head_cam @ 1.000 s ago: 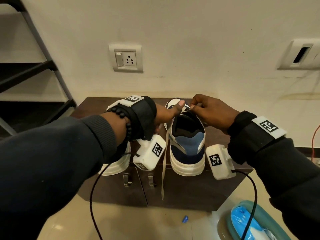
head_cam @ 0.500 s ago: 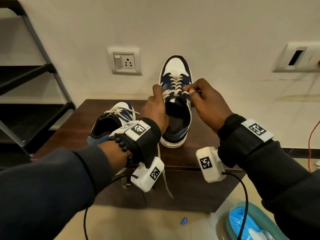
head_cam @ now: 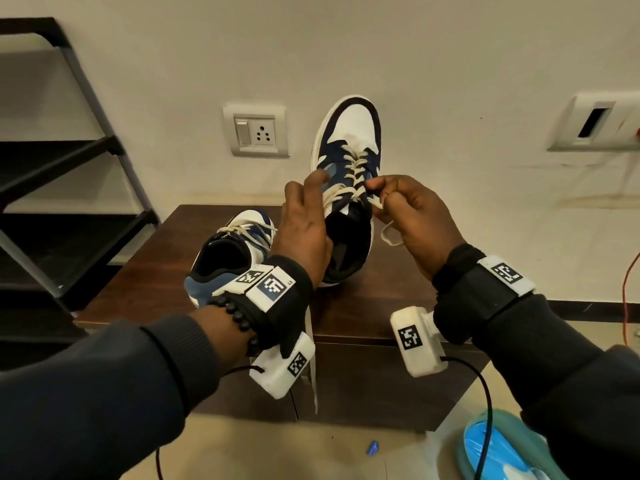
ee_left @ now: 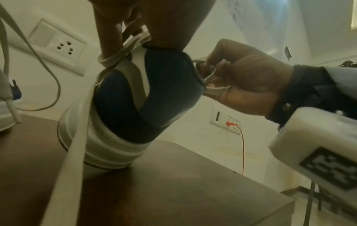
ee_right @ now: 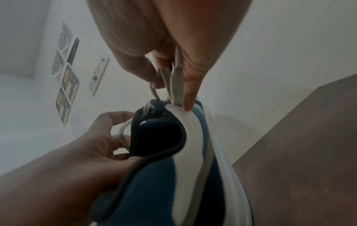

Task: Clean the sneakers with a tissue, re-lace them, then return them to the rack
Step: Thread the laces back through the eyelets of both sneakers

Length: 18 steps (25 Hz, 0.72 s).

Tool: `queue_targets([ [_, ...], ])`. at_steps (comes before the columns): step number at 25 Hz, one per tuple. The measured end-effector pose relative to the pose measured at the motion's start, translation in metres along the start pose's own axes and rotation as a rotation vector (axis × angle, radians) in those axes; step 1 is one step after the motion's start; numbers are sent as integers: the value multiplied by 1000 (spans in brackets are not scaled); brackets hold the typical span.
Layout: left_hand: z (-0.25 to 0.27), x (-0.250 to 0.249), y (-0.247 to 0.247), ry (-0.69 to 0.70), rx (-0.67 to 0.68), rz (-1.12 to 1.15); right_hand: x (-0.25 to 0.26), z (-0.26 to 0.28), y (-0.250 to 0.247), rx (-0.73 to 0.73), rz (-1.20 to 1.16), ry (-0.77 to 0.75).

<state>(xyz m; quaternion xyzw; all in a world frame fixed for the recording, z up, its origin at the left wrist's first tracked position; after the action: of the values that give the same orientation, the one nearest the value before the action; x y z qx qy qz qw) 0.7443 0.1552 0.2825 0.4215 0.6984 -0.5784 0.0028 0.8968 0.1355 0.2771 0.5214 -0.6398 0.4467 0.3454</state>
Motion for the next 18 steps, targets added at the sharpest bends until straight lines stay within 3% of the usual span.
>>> queue_targets([
  [3,8,4,1,-56,-41,-5,2,2,9,-2,-82,-12],
  [7,16,6,1,18,-183,54,13,4,18,0,-189,-96],
  [13,24,15,14,-4,-97,-85,14,8,17,17,-32,-141],
  [18,24,14,-11,-26,-123,95,24,11,22,76,76,-198],
])
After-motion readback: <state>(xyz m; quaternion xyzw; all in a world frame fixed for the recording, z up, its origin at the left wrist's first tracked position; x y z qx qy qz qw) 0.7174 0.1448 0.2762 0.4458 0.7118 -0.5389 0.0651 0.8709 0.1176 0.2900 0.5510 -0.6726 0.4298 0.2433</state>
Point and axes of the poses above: each hand's wrist, its own z-axis away from the middle knuckle, its own y-axis out of the palm, x = y × z, the point moved 8 cm from there along -z, towards the middle knuckle, and after that the axes turned 13 degrees about x, right-handed, at the moved point
